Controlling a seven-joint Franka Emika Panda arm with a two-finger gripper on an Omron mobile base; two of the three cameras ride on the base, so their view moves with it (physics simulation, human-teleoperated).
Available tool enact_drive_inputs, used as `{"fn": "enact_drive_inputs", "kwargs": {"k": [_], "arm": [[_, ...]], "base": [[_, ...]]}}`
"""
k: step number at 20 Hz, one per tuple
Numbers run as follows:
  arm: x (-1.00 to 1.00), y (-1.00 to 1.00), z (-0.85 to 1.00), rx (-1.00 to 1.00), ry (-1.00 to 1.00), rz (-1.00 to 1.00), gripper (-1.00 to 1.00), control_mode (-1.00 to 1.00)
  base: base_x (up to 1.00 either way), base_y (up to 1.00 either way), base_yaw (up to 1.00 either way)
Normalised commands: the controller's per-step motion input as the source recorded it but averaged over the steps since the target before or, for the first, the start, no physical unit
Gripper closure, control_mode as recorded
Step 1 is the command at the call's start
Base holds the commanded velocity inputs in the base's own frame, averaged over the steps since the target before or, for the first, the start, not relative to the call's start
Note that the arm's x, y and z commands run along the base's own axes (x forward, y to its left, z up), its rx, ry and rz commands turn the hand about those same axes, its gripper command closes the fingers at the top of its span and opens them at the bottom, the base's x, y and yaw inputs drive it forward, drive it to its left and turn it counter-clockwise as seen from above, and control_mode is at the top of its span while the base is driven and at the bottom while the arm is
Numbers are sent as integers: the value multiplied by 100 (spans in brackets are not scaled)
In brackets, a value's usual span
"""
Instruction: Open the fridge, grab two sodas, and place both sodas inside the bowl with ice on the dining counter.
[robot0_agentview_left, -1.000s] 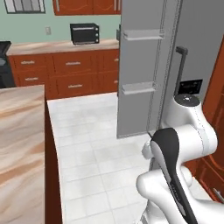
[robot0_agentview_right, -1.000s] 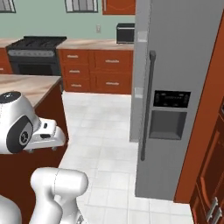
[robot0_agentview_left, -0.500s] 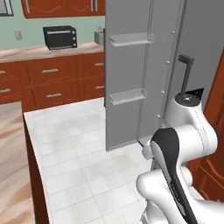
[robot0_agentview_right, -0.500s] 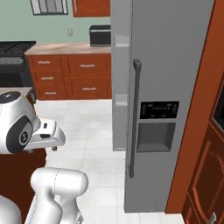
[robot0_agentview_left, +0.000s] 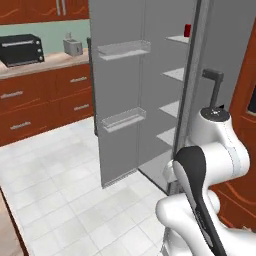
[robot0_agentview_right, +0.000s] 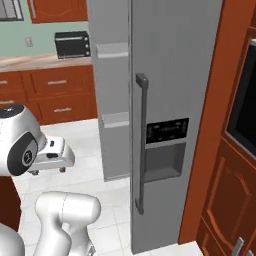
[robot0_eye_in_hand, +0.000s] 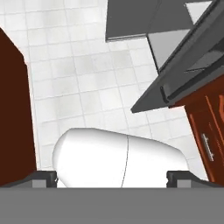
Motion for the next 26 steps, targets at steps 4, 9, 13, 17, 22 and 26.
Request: {"fn": "enact_drive_inputs", "kwargs": {"k": [4, 9, 13, 17, 22, 26], "arm": [[0, 0, 0, 0, 0, 0, -100, 100], [0, 0, 0, 0, 0, 0, -100, 100], [0, 0, 0, 0, 0, 0, -100, 100], [0, 0, 0, 0, 0, 0, -100, 100], [0, 0, 0, 0, 0, 0, -100, 100], [0, 0, 0, 0, 0, 0, -100, 100]], "base": [[56, 74, -33], [56, 69, -33], [53, 62, -38], [46, 50, -41], [39, 39, -43], [31, 28, -43]]}}
